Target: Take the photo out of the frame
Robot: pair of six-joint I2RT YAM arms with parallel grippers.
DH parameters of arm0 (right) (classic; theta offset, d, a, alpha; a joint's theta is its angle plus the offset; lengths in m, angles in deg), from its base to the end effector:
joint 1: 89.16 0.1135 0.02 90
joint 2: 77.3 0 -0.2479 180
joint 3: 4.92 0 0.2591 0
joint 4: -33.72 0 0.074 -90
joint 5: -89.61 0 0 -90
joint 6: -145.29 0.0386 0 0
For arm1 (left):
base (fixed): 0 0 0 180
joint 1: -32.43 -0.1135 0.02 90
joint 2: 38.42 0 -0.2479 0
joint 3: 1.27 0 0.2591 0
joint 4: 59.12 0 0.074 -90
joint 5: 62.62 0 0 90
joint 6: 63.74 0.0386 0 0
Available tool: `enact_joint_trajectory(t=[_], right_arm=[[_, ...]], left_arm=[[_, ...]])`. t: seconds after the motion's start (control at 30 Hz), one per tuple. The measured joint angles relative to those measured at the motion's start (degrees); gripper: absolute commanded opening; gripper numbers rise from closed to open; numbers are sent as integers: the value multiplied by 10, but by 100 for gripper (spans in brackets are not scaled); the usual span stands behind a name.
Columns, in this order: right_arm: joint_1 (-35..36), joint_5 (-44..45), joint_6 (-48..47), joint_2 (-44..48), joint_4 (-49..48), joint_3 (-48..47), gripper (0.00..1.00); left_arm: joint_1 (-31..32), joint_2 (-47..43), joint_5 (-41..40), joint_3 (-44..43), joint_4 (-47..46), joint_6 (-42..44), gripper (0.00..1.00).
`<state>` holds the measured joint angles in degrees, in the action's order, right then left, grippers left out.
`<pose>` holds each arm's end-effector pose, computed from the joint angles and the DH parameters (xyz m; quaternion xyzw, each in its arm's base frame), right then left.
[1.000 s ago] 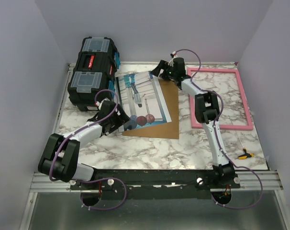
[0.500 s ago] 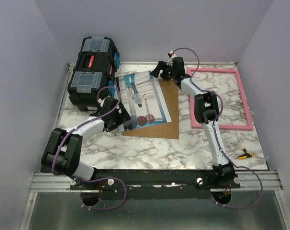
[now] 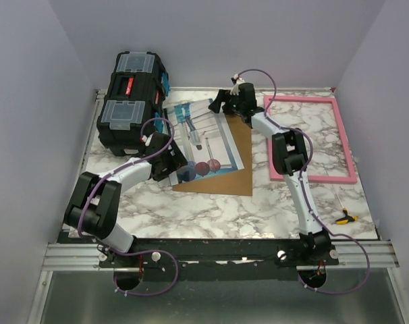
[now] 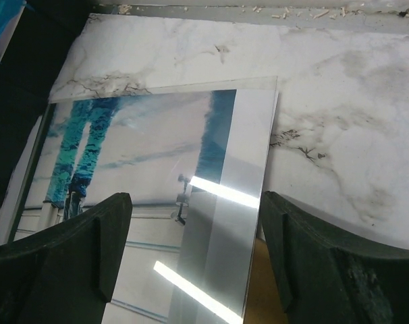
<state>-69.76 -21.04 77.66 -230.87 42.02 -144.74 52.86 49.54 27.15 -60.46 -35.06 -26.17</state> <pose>0.5574 0.2107 0.1209 -0.0790 0.8182 0.3349 0.4607 0.2871 -0.1068 0.1468 -0.2619 0.9110 -0.1877 0.2576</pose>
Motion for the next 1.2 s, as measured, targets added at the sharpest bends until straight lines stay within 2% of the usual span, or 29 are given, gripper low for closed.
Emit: enact_joint_trajectory(t=[0.33, 0.5, 0.7, 0.83, 1.07, 1.2], right_arm=[[-2, 5, -5, 37, -16, 64, 81], [-3, 10, -12, 59, -20, 97, 87], [0, 40, -37, 98, 38, 125, 99], [1, 87, -61, 143, 91, 159, 100], [2, 170, -94, 252, 142, 266, 100], [2, 172, -87, 330, 139, 372, 100]], left_arm=[[31, 42, 5, -62, 62, 0, 89], [40, 53, 24, -76, 52, 16, 91], [41, -21, 2, -10, 28, 19, 93], [41, -33, -7, -20, 32, 31, 98], [41, -46, -24, -22, 38, 40, 98], [41, -46, -28, -22, 38, 45, 97]])
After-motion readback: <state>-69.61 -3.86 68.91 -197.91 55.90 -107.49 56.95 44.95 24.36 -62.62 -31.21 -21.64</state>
